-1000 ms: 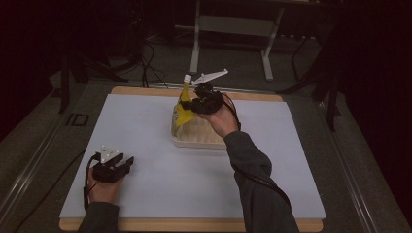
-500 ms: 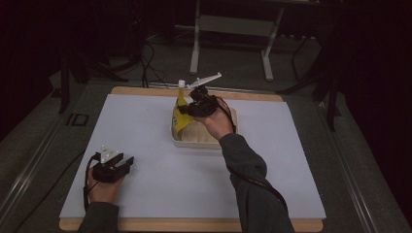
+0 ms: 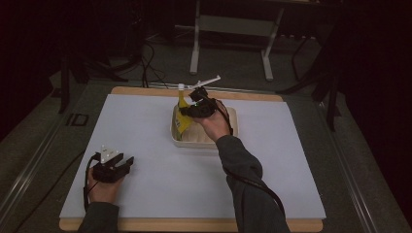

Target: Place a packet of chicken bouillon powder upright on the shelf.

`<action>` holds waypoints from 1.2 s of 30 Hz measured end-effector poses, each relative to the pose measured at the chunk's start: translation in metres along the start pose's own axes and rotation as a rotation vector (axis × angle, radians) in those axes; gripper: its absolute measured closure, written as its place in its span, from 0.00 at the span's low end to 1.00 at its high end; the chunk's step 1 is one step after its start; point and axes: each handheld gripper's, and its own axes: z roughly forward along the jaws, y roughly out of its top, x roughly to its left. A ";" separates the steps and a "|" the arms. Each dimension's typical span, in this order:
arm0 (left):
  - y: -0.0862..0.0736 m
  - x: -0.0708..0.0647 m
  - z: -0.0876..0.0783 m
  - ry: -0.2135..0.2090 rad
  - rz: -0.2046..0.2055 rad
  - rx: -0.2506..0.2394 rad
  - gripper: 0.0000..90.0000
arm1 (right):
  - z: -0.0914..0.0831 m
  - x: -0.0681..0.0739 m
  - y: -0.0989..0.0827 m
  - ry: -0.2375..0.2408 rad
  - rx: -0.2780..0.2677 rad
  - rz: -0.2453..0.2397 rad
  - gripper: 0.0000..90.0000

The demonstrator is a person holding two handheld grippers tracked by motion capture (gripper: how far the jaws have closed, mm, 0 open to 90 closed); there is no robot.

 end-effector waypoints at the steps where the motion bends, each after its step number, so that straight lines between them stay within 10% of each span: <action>1: 0.000 0.000 0.000 -0.001 0.000 0.000 0.60 | 0.000 0.000 0.000 0.000 0.000 0.000 0.99; 19: 0.000 0.000 0.000 0.001 0.000 -0.001 0.60 | -0.002 0.004 -0.002 -0.044 -0.023 0.014 0.37; 36: 0.000 0.000 0.000 0.008 -0.007 -0.002 0.59 | -0.035 0.010 -0.005 -0.031 -0.083 -0.016 0.27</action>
